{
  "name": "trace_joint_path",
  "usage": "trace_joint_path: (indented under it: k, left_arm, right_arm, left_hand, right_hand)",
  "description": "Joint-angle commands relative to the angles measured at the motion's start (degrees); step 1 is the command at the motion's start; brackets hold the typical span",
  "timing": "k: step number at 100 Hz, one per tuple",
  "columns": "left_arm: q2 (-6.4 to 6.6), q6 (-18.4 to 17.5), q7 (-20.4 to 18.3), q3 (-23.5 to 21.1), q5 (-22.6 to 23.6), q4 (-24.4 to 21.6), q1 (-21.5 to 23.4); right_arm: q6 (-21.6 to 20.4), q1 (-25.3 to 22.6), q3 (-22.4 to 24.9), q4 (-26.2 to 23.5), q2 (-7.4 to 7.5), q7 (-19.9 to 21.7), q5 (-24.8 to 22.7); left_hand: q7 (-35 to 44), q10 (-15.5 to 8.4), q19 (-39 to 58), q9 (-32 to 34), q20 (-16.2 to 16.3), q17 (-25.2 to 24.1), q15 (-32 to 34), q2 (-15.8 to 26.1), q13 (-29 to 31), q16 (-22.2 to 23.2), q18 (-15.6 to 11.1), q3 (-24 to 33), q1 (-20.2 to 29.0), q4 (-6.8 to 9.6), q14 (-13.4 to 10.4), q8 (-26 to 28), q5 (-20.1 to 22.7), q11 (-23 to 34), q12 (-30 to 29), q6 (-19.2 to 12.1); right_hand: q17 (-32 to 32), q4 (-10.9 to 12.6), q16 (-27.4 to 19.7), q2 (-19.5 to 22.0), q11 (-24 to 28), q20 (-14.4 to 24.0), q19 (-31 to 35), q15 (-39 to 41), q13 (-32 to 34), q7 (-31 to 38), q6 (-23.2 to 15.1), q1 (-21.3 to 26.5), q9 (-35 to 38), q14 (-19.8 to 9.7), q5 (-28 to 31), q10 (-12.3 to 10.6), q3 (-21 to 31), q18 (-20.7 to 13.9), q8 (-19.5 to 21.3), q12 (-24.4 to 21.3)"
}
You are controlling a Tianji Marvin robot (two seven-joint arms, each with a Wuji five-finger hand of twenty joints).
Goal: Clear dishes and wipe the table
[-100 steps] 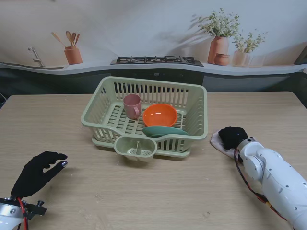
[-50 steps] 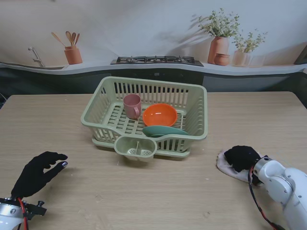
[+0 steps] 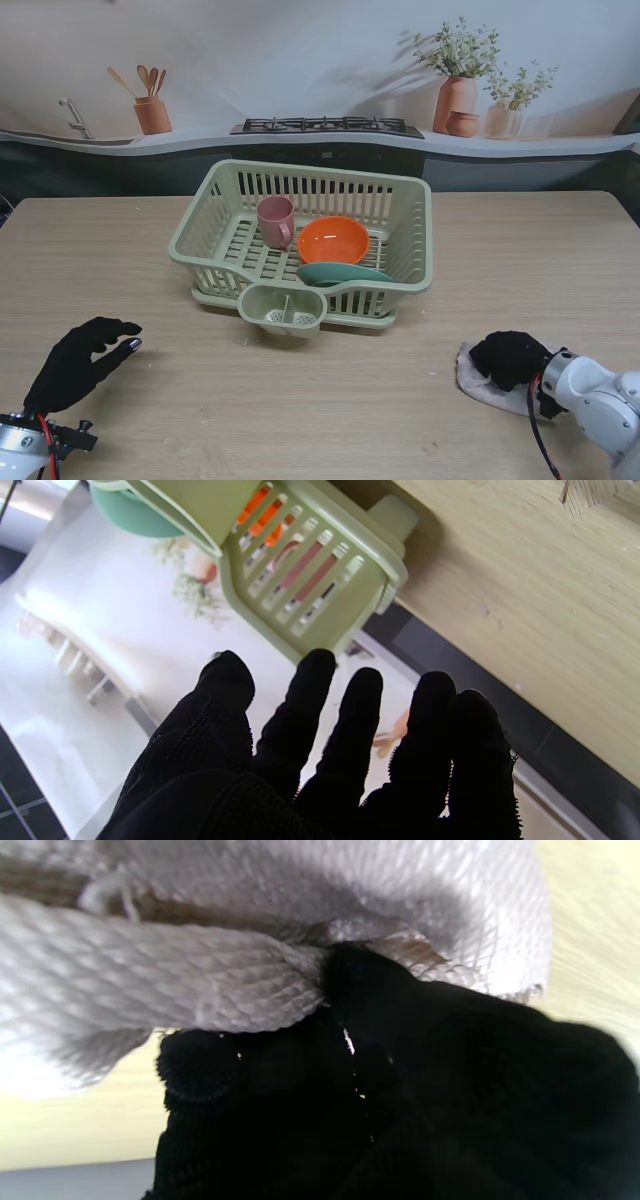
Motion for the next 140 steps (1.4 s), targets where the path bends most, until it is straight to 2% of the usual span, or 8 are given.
trace_joint_path:
  k: [1, 28, 40, 51, 83, 99, 116, 140]
  left_arm:
    - [-0.13, -0.2, -0.5, 0.0, -0.3, 0.2, 0.2]
    - [-0.18, -0.4, -0.3, 0.0, -0.3, 0.3, 0.2]
    - [-0.18, -0.5, -0.3, -0.1, -0.3, 0.4, 0.1]
    - [-0.2, -0.5, -0.3, -0.1, -0.3, 0.4, 0.1]
    - [-0.16, -0.9, -0.5, -0.3, -0.4, 0.3, 0.3]
    - [-0.15, -1.1, -0.5, -0.3, -0.3, 0.4, 0.2]
    - [-0.1, -1.2, -0.8, -0.3, -0.6, 0.4, 0.3]
    - [-0.18, -1.6, -0.6, -0.3, -0.6, 0.6, 0.4]
  right_arm:
    - [0.0, -1.5, -3.1, 0.3, -0.75, 2.6, -0.9]
    - [1.7, 2.0, -12.1, -1.7, -0.17, 8.0, 7.0]
    - [0.6, 3.1, -13.6, -1.3, 0.17, 9.0, 7.4]
    - [0.3, 2.2, -12.0, -1.1, 0.07, 8.2, 5.9]
    - [-0.9, -4.2, 0.3, -0.4, -0.57, 3.1, -3.5]
    - [-2.8, -5.6, 4.3, 0.6, -0.44, 1.2, -8.1]
    - [-3.2, -6.1, 4.6, 0.2, -0.5, 0.9, -8.0]
    - [-3.2, -5.6, 0.8, -2.8, -0.27, 5.6, -3.3]
  left_hand:
    - [-0.7, 0.8, 1.4, 0.4, 0.6, -0.5, -0.3, 2.7, 0.4, 0.2, -0.1, -1.6, 0.6, 1.64, 0.9, 0.5, 2.1, -0.4, -0.9, -0.7]
    - [-0.7, 0.7, 1.4, 0.3, 0.6, -0.5, -0.4, 2.7, 0.4, 0.2, -0.1, -1.7, 0.5, 1.63, 0.8, 0.5, 2.1, -0.4, -0.9, -0.7]
    - [-0.7, 0.8, 1.4, 0.4, 0.6, -0.5, -0.3, 2.7, 0.4, 0.2, -0.1, -1.7, 0.6, 1.64, 0.8, 0.5, 2.1, -0.4, -0.9, -0.6]
    - [-0.7, 0.8, 1.4, 0.4, 0.6, -0.5, -0.3, 2.7, 0.5, 0.3, -0.1, -1.7, 0.6, 1.64, 0.8, 0.5, 2.1, -0.4, -0.9, -0.7]
    - [-0.7, 0.8, 1.4, 0.4, 0.6, -0.5, -0.3, 2.7, 0.4, 0.2, -0.1, -1.6, 0.6, 1.65, 0.9, 0.5, 2.1, -0.4, -0.9, -0.7]
    - [-0.7, 0.8, 1.4, 0.4, 0.6, -0.5, -0.3, 2.6, 0.5, 0.2, -0.1, -1.6, 0.6, 1.65, 0.9, 0.5, 2.1, -0.4, -0.9, -0.7]
    - [-0.7, 0.6, 1.4, 0.4, 0.6, -0.5, -0.3, 2.7, 0.5, 0.2, -0.1, -1.6, 0.5, 1.64, 0.8, 0.5, 2.1, -0.4, -0.9, -0.7]
    - [-0.6, 0.8, 1.4, 0.5, 0.6, -0.5, -0.3, 2.6, 0.5, 0.2, -0.1, -1.5, 0.5, 1.64, 0.8, 0.6, 2.2, -0.4, -0.9, -0.7]
  right_hand:
    - [-0.9, -0.9, -0.1, 3.7, -3.2, -0.1, 0.1, 0.7, 2.3, -6.4, -7.5, 1.4, -0.1, -0.3, 6.2, 0.7, 1.5, -1.0, -4.0, -1.6]
    - [-0.8, -0.9, -0.1, 4.0, -3.2, 0.1, 0.2, 0.7, 2.3, -6.5, -7.5, 1.4, -0.3, -0.4, 5.9, 0.5, 1.1, -1.2, -3.8, -1.2]
    - [-0.7, -0.9, 0.0, 4.1, -3.2, 0.2, 0.2, 0.7, 2.3, -6.5, -7.7, 1.4, -0.2, -0.5, 5.9, 0.4, 1.0, -1.4, -3.7, -1.2]
    - [-0.7, -0.8, 0.0, 4.1, -3.2, 0.2, 0.2, 0.6, 2.3, -6.5, -7.7, 1.4, -0.2, -0.5, 5.8, 0.5, 1.0, -1.4, -3.5, -1.2]
    - [-1.0, -0.8, 0.1, 4.1, -3.2, 0.2, 0.1, 0.5, 2.4, -6.5, -7.5, 1.5, -0.3, -0.5, 5.9, 0.6, 1.0, -1.3, -3.4, -1.1]
    - [-1.1, -0.8, 0.1, 4.2, -3.1, 0.3, 0.1, 0.5, 2.4, -6.5, -7.5, 1.4, -0.4, -0.6, 5.8, 0.6, 1.1, -1.2, -3.4, -1.0]
    - [-1.1, -0.8, 0.1, 4.2, -3.0, 0.4, 0.1, 0.5, 2.3, -6.5, -7.6, 1.4, -0.4, -0.5, 5.8, 0.5, 1.0, -1.1, -3.3, -1.0]
    - [-1.2, -0.8, 0.2, 4.4, -3.0, 0.4, 0.1, 0.5, 2.3, -6.6, -7.6, 1.4, -0.5, -0.5, 5.8, 0.7, 0.9, -1.1, -3.3, -1.0]
